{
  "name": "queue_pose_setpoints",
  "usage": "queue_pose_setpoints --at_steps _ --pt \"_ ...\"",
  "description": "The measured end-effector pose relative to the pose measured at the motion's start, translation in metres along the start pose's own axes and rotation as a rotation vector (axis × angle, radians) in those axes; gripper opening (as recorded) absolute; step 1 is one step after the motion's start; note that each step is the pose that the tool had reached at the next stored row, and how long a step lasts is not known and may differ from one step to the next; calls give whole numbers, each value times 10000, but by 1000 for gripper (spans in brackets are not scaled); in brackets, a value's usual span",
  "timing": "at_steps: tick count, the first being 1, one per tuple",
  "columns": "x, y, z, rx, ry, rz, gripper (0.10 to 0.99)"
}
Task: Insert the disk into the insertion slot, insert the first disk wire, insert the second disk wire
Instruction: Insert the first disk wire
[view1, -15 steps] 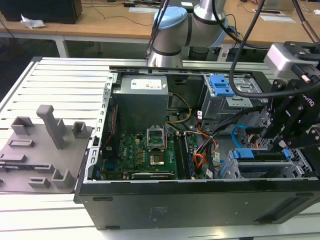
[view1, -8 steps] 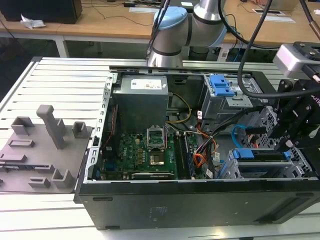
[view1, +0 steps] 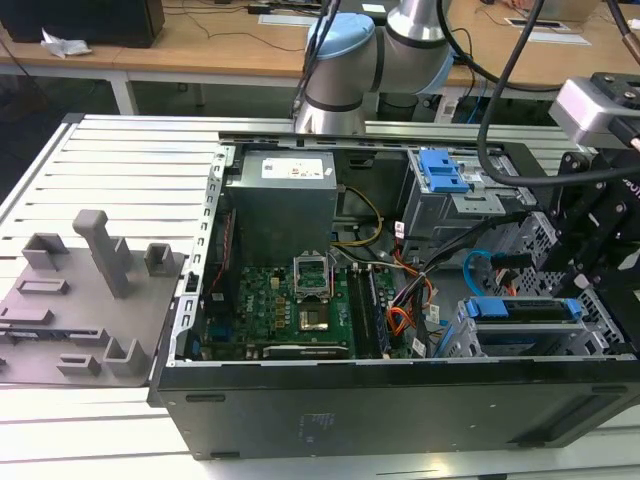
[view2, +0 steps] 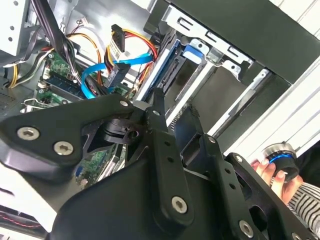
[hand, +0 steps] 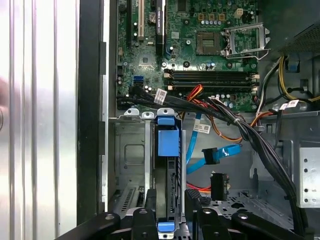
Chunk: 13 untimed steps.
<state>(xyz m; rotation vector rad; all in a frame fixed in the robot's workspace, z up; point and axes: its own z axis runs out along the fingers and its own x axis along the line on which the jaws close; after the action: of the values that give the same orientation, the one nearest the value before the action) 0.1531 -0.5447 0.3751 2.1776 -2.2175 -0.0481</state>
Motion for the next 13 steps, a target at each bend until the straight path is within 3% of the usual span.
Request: queue_pose_setpoints --at_steps 13 --pt "-167 3 0 0 -1 0 361"
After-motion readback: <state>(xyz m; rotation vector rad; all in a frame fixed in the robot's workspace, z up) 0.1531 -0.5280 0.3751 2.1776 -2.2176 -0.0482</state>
